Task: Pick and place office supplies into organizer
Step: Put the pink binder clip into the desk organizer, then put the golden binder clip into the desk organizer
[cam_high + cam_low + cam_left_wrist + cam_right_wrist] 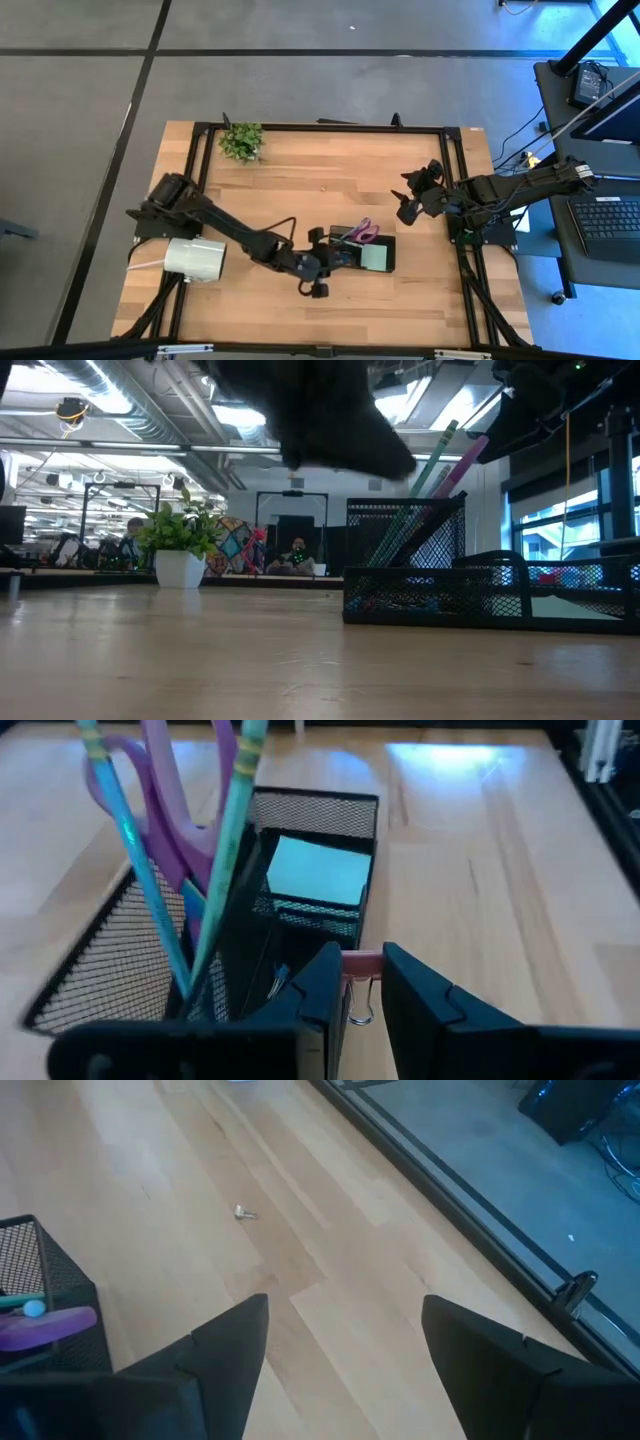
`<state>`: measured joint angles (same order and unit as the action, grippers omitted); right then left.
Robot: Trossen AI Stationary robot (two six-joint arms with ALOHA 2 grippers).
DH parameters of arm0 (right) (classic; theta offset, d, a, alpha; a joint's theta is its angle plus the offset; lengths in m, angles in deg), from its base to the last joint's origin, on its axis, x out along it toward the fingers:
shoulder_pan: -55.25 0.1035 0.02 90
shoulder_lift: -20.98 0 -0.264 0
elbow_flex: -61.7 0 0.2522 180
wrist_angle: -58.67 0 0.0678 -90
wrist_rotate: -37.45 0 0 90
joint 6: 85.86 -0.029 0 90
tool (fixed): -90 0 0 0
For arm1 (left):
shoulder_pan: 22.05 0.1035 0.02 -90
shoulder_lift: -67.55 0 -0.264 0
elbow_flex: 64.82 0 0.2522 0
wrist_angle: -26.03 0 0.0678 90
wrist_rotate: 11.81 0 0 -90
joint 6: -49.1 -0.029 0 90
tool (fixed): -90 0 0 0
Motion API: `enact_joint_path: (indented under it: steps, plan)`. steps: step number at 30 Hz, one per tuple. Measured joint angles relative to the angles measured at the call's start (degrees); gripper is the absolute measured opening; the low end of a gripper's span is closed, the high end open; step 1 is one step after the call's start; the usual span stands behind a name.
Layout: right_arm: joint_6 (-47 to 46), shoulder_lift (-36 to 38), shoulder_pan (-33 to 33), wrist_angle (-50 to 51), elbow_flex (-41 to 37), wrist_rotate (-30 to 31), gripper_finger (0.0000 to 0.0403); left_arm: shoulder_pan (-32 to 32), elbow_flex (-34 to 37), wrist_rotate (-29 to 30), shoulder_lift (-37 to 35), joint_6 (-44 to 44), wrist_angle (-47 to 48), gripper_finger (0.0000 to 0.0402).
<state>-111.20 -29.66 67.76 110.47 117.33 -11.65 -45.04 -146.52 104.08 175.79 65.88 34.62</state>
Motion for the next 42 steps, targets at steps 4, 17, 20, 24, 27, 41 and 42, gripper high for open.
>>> enact_joint_path:
  steps: [4,17,20,24,27,41,42]
  plan:
    - [0.1,0.0,0.0,0.0,0.0,0.0,0.0268,1.1,0.0,0.0,2.8,1.7,-0.7,0.0054]
    - [0.5,0.0,0.0,0.6,0.0,0.0,0.0268,3.5,0.0,-0.2,5.8,3.5,0.1,0.0055]
    - [0.6,0.0,0.0,0.9,0.0,0.0,0.0268,3.7,0.0,-0.3,5.8,3.7,0.3,0.006]
    - [0.8,0.0,0.0,0.9,0.0,0.0,0.0268,3.7,0.0,-0.4,5.8,5.1,0.7,0.0076]
    - [0.8,0.0,0.0,0.9,0.0,0.0,0.0268,3.8,0.0,-0.5,5.8,5.1,0.9,0.0086]
    - [1.7,0.0,0.0,0.9,0.0,0.0,0.0268,3.2,-0.1,-10.1,0.9,4.5,5.6,0.0113]
    - [1.8,0.0,0.0,0.9,0.0,0.0,0.0268,3.1,-0.2,-10.8,-0.6,4.3,7.9,0.0114]
